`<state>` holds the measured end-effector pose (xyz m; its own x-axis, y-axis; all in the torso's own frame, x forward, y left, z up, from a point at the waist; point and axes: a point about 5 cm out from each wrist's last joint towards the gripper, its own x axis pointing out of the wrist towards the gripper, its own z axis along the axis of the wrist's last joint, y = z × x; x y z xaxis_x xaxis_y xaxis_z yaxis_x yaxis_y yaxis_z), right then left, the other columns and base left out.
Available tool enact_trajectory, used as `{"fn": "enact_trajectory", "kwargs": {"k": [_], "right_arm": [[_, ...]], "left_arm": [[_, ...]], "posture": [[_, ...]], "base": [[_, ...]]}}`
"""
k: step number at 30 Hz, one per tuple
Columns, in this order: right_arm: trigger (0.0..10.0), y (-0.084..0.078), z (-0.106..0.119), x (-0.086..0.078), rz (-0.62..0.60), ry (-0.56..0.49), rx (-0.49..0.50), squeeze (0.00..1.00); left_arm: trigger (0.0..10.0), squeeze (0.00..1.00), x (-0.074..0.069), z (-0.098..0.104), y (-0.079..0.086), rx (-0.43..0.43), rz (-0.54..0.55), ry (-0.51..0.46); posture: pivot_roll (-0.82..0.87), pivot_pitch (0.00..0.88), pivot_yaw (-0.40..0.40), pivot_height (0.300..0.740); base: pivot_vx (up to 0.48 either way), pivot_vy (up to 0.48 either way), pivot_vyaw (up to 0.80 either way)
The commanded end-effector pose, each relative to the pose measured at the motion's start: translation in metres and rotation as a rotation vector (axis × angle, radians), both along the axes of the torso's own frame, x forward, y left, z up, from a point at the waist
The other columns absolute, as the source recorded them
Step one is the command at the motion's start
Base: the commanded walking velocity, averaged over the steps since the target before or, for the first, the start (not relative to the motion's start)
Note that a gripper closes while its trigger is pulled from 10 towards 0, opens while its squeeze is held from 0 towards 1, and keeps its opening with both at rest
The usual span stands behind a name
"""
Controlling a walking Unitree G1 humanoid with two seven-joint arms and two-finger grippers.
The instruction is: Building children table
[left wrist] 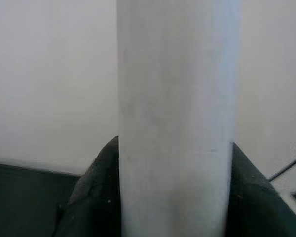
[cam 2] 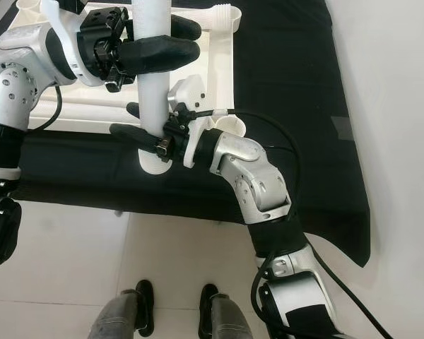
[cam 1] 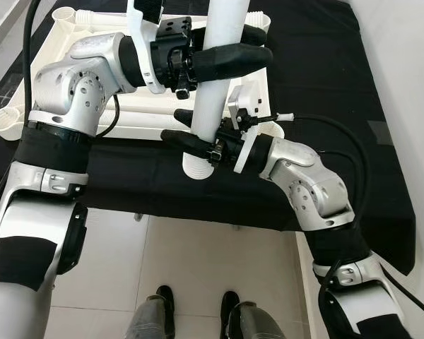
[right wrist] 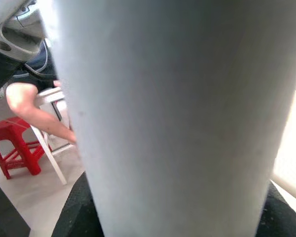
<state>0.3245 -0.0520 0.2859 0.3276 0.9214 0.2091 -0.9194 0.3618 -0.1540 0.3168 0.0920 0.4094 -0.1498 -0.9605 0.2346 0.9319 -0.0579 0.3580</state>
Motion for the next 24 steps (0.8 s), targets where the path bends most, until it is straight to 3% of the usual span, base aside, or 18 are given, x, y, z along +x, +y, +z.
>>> {"fn": "enact_trajectory", "kwargs": {"k": [1, 3, 6, 7, 10, 11, 13, 18, 20, 21, 22, 23, 24], "right_arm": [[0.0, 0.014, -0.006, -0.003, 0.032, 0.029, -0.019, 0.00], [0.0, 0.013, -0.005, -0.001, 0.016, 0.028, -0.013, 0.00], [0.0, 0.000, 0.002, 0.016, -0.148, 0.043, 0.060, 0.00], [0.0, 0.000, 0.002, 0.016, -0.148, 0.043, 0.060, 0.00], [0.0, -0.015, 0.005, 0.028, -0.279, 0.054, 0.126, 0.00], [0.0, -0.015, 0.005, 0.028, -0.279, 0.054, 0.126, 0.00], [0.0, -0.027, 0.008, 0.034, -0.364, 0.061, 0.190, 0.00], [0.0, -0.045, 0.011, 0.041, -0.475, 0.073, 0.277, 0.00], [0.0, -0.056, 0.015, 0.043, -0.522, 0.095, 0.375, 0.00], [0.0, -0.056, 0.015, 0.043, -0.522, 0.095, 0.375, 0.00], [3.8, -0.061, 0.017, 0.044, -0.541, 0.096, 0.408, 0.00], [3.8, -0.061, 0.017, 0.044, -0.541, 0.096, 0.408, 0.00], [10.0, -0.066, 0.018, 0.045, -0.562, 0.101, 0.447, 0.00]], "left_arm": [[10.0, 1.00, -0.017, 0.017, -0.018, -0.017, -0.111, -0.065], [10.0, 1.00, -0.017, 0.021, -0.017, -0.044, -0.092, -0.066], [10.0, 1.00, -0.013, 0.052, 0.006, -0.267, 0.076, -0.092], [10.0, 1.00, -0.013, 0.052, 0.006, -0.267, 0.076, -0.092], [10.0, 1.00, -0.017, 0.070, 0.042, -0.446, 0.217, -0.102], [10.0, 1.00, -0.017, 0.070, 0.042, -0.446, 0.217, -0.102], [10.0, 1.00, -0.026, 0.074, 0.062, -0.538, 0.284, -0.101], [10.0, 1.00, -0.035, 0.070, 0.080, -0.628, 0.400, -0.082], [10.0, 1.00, -0.033, 0.058, 0.091, -0.708, 0.489, 0.032], [10.0, 1.00, -0.033, 0.058, 0.091, -0.708, 0.489, 0.032], [10.0, 1.00, -0.032, 0.048, 0.094, -0.749, 0.502, 0.099], [10.0, 1.00, -0.032, 0.048, 0.094, -0.749, 0.502, 0.099], [10.0, 1.00, -0.027, 0.028, 0.093, -0.749, 0.564, 0.157]], "posture": [[0.03, 0.231, -0.011, 0.740], [0.03, 0.231, -0.011, 0.740], [0.03, 0.235, -0.011, 0.740], [0.03, 0.235, -0.011, 0.740], [0.03, 0.239, -0.011, 0.740], [0.03, 0.239, -0.011, 0.740], [0.03, 0.240, -0.012, 0.740], [0.03, 0.236, -0.016, 0.740], [0.04, 0.232, -0.019, 0.740], [0.04, 0.232, -0.019, 0.740], [0.05, 0.226, -0.024, 0.740], [0.05, 0.226, -0.024, 0.740], [0.04, 0.224, -0.025, 0.740]], "base": [[0.000, 0.000, 0.00], [0.000, 0.000, 0.00], [0.000, 0.000, 0.00], [0.000, 0.000, 0.00], [0.000, 0.000, 0.00], [0.000, 0.000, 0.00], [0.000, 0.000, 0.00], [0.000, 0.000, 0.00], [0.000, 0.000, 0.00], [0.000, 0.000, 0.00], [0.000, 0.000, 0.00], [0.000, 0.000, 0.00], [0.000, 0.000, 0.00]]}}
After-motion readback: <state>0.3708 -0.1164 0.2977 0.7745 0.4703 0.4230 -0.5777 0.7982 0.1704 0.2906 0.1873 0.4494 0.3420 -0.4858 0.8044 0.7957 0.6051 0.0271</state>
